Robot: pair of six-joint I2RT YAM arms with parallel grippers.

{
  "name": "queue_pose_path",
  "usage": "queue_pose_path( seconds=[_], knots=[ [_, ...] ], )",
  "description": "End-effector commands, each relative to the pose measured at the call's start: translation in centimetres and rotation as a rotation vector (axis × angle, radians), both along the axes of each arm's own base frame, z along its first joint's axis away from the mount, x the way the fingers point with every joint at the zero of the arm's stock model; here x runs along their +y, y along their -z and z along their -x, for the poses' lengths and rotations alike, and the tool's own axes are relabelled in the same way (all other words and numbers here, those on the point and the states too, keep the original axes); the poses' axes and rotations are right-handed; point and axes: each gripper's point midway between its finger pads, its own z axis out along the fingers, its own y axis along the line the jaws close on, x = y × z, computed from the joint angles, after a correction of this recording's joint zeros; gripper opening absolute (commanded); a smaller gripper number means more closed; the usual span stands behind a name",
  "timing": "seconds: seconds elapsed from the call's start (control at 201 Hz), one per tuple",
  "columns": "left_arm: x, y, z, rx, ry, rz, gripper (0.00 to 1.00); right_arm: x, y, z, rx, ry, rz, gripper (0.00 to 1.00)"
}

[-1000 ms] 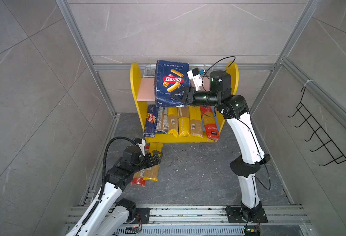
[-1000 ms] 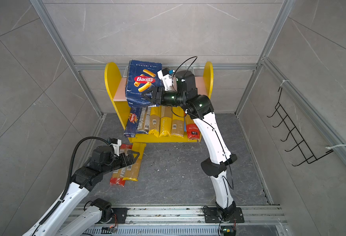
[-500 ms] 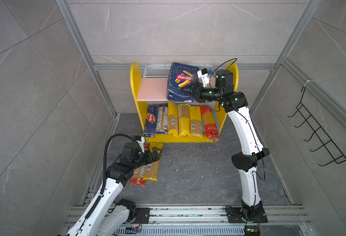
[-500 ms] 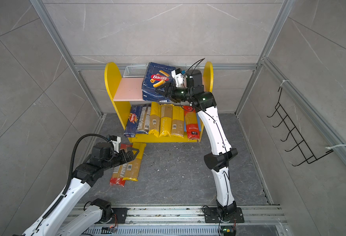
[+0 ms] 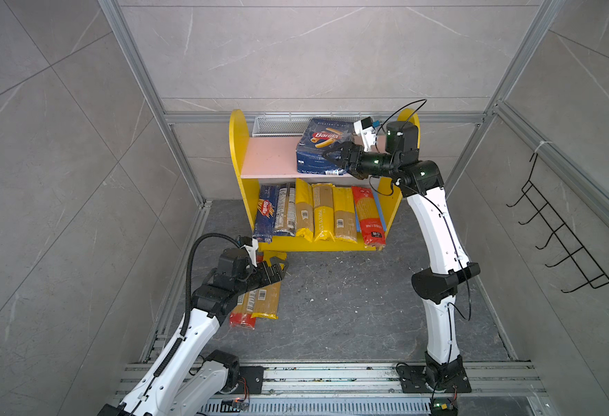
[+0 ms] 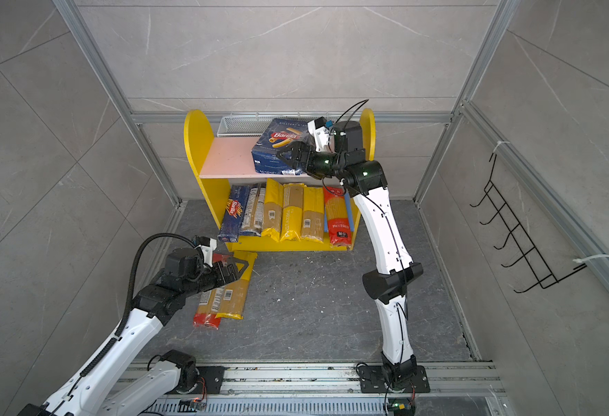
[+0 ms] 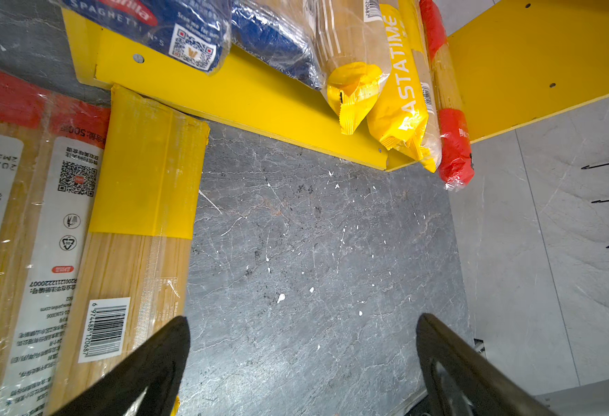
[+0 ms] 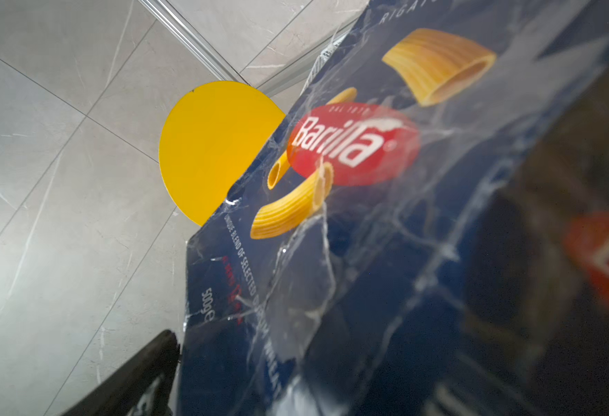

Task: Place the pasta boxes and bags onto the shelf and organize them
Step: 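Lower the Rigatoni box onto the pink top shelf with the right gripper, then open the right gripper and draw it back down toward the floor bags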

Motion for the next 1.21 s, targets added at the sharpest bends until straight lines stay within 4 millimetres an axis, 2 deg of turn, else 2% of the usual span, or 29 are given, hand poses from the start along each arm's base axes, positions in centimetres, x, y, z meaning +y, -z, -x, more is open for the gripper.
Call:
queue_pose_path(
  seconds=[0.0, 0.264, 0.428, 0.443, 0.548, 0.672, 0.797, 1.046, 1.205],
  knots=[
    [-0.4, -1.7, -0.3, -0.048, 0.016, 0.034, 1.00, -2.8, -2.2, 1.6, -0.086, 0.083, 0.072, 0.98],
    [-0.7, -1.7, -0.2, -0.047, 0.028, 0.050, 1.00, -6.3, -1.3, 2.3, -0.083, 0.204, 0.197, 0.98],
    [-0.6, -1.5, 0.0, -0.041, 0.025, 0.056, 1.00, -6.8, -1.5, 3.1, -0.093, 0.205, 0.207, 0.98],
    [-0.6, -1.5, 0.1, -0.042, 0.025, 0.056, 1.00, -6.6, -0.6, 3.0, -0.069, 0.195, 0.218, 0.98],
    [-0.2, -1.3, 0.3, -0.039, 0.008, 0.047, 1.00, -6.5, -0.2, 4.1, -0.065, 0.166, 0.224, 0.98],
    [0.6, -0.7, 0.6, -0.030, -0.026, 0.018, 1.00, -7.0, -0.7, 6.1, -0.098, 0.159, 0.201, 0.98],
    [1.6, -0.1, 1.0, -0.016, -0.073, -0.007, 1.00, -7.3, -0.1, 8.4, -0.091, 0.133, 0.195, 0.98],
    [3.0, 2.5, 2.6, 0.045, -0.141, -0.013, 1.00, -9.0, 2.6, 13.2, -0.066, 0.132, 0.232, 0.98],
    [3.9, 4.2, 3.8, 0.082, -0.188, -0.015, 1.00, -10.1, 5.0, 16.0, -0.029, 0.124, 0.252, 0.98]
  ],
)
